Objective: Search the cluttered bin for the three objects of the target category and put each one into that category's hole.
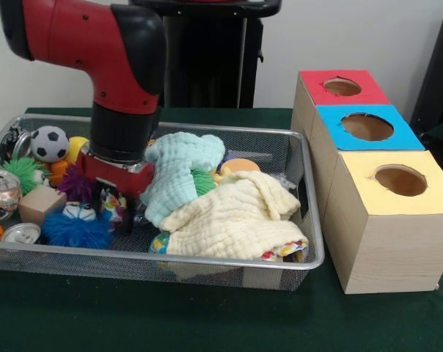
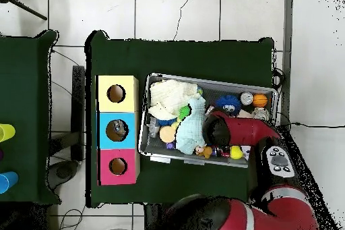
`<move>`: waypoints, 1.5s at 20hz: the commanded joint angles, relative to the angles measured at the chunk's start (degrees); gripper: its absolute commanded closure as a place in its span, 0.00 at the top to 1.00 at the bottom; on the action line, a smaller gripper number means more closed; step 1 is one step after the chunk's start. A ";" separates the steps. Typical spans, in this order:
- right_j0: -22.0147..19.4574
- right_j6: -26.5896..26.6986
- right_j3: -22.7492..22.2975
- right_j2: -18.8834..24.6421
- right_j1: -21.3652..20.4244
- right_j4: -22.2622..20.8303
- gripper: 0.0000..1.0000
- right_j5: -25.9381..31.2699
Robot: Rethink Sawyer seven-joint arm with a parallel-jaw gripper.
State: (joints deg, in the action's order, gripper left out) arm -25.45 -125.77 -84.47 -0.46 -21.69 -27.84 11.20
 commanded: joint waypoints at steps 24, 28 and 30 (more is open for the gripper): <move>-5.22 5.62 -6.42 11.74 7.45 7.46 1.00 25.45; -6.45 3.46 -7.22 12.42 8.61 11.60 1.00 29.90; -6.71 2.73 -7.28 12.11 9.12 12.81 1.00 30.75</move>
State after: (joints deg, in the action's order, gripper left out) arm -31.25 -125.77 -86.79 6.31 -21.26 -17.97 27.96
